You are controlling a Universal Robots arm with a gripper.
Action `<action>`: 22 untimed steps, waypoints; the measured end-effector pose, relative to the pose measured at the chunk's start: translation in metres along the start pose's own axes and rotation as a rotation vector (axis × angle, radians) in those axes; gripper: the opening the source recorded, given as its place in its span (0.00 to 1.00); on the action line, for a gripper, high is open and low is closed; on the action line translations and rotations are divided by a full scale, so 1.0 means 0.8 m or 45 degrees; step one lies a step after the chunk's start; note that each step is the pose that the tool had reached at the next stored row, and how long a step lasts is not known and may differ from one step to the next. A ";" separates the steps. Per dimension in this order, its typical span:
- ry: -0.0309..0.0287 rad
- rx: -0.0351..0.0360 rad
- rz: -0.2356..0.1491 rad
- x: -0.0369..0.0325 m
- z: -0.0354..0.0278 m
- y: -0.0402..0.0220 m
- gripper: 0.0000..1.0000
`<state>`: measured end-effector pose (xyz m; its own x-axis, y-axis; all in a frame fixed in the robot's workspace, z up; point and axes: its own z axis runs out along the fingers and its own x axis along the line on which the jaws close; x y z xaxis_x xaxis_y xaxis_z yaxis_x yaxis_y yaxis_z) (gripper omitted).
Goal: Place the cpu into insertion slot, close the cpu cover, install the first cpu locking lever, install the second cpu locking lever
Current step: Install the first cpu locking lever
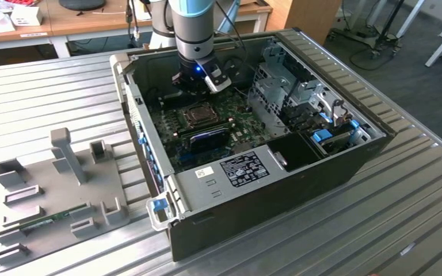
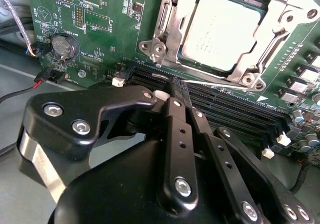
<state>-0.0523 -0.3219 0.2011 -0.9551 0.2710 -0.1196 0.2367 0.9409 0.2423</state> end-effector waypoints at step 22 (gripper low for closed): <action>-0.0073 0.0118 0.018 -0.0007 0.0014 -0.0041 0.10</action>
<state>-0.0523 -0.3250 0.1993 -0.9506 0.2856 -0.1217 0.2519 0.9387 0.2352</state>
